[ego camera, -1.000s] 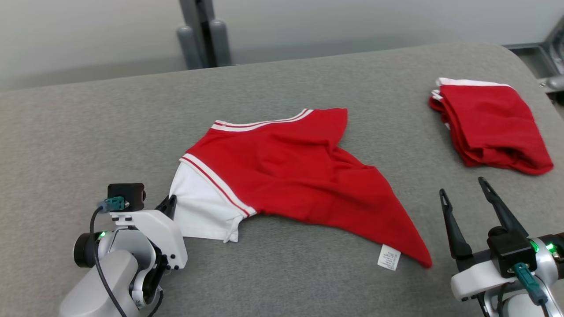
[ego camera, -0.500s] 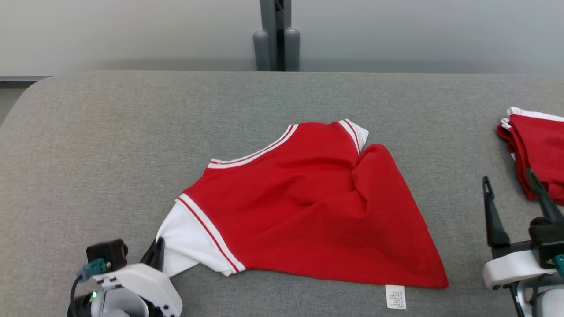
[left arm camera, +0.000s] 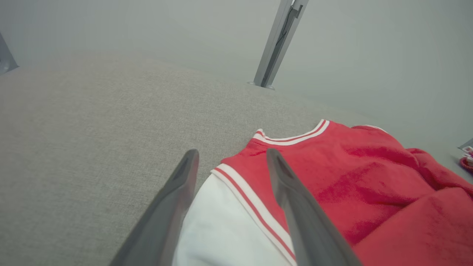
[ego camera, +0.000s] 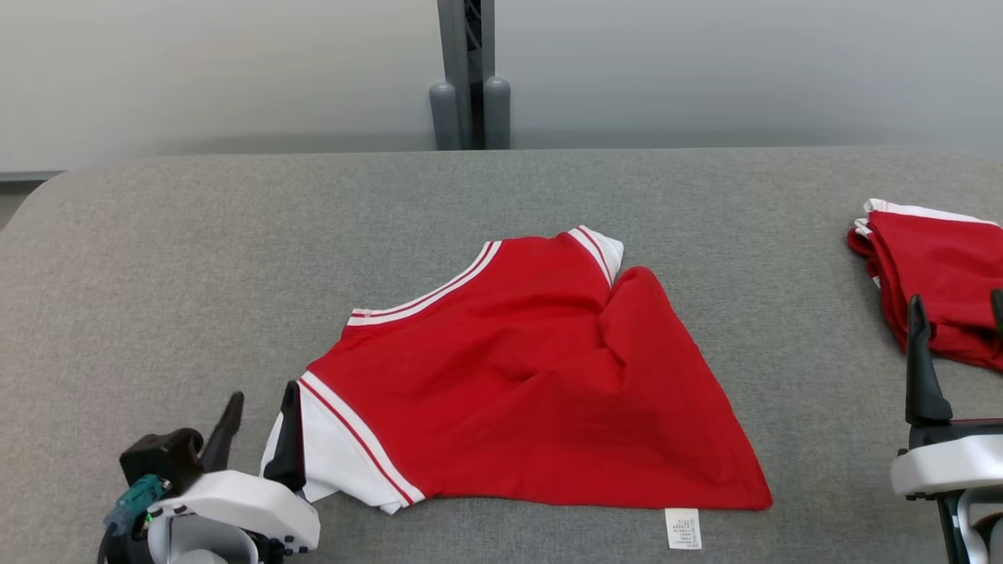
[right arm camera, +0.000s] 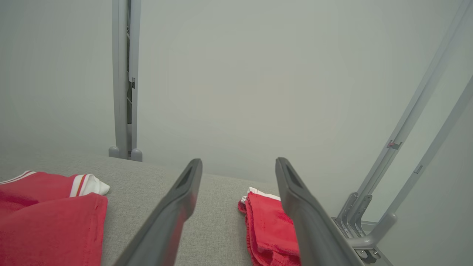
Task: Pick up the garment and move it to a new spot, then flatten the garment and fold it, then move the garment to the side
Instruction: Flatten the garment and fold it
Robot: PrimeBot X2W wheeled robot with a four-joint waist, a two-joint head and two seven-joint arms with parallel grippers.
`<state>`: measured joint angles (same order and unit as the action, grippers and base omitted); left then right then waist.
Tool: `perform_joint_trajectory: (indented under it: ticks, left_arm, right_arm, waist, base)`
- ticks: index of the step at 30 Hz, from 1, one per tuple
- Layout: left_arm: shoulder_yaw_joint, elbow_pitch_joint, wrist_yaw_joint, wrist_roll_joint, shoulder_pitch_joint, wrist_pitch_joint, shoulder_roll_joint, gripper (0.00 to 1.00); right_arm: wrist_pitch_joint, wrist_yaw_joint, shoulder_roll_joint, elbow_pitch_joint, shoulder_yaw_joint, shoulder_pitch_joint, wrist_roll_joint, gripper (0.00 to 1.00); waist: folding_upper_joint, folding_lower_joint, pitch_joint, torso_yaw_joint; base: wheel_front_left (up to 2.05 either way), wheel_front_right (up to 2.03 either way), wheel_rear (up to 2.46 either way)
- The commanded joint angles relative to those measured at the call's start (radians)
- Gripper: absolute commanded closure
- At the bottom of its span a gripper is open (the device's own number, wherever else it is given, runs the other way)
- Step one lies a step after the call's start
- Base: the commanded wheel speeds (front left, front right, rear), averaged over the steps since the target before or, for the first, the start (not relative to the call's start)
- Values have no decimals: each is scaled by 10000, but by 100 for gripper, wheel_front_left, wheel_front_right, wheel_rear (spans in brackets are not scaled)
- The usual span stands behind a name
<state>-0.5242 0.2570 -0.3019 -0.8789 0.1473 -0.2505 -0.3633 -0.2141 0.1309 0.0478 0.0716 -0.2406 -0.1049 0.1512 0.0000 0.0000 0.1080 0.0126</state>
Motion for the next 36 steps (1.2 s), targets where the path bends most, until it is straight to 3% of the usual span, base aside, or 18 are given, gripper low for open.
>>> perform_joint_trajectory:
  ticks: [1, 13, 23, 36]
  left_arm:
    - [233, -257, -54, 282, -98, -103, -76, 0]
    - [1187, -2270, -140, 1773, -1151, -155, -179, 0]
    - [1339, -3301, -465, 2034, -2148, -156, -220, 0]
    - [1510, -3793, -749, 2359, -3056, -157, -65, 0]
  right_arm:
    - [30, -2, 54, -122, -49, 43, -248, 0]
    - [425, -2, 52, -850, 448, 164, -1068, 0]
    - [632, -2, 55, -971, 1647, 440, -1975, 0]
    - [339, -2, 55, -482, 1898, 948, -2738, 0]
  waist:
    - [0, 0, -124, -126]
    - [0, 0, -788, -450]
    - [0, 0, -1229, -539]
    - [0, 0, -1417, -461]
  base:
    - [0, 0, 0]
    - [0, 0, 0]
    - [0, 0, 0]
    - [0, 0, 0]
